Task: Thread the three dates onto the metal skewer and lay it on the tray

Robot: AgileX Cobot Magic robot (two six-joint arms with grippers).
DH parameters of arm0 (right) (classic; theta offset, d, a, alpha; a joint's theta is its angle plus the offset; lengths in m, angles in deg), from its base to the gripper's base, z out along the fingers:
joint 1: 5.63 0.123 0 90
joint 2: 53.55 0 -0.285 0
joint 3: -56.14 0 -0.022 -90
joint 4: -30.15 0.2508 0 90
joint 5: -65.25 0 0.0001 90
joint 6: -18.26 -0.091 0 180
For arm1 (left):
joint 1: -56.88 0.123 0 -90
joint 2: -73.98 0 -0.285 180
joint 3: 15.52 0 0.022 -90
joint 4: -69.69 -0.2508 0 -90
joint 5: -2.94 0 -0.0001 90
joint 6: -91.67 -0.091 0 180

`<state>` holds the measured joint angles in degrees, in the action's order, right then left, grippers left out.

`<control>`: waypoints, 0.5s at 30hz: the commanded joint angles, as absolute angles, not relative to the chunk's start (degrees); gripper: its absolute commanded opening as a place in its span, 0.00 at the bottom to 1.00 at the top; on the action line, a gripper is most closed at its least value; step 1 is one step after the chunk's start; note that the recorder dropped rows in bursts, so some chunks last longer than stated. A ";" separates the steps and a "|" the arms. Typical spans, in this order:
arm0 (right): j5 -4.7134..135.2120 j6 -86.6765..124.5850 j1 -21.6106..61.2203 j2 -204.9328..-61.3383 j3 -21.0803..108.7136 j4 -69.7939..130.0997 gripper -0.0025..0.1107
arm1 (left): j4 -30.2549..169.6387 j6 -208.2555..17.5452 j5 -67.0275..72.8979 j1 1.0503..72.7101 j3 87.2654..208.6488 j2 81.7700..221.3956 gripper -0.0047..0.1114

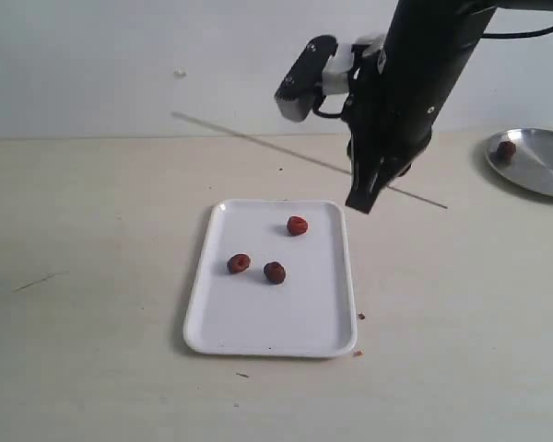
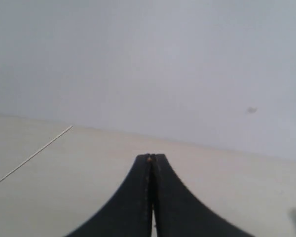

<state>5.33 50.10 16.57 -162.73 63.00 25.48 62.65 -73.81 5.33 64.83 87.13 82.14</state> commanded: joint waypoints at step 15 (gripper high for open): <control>20.81 32.68 -4.26 -168.45 63.26 30.15 0.02 | 25.02 -43.05 -32.76 64.95 117.26 122.98 0.04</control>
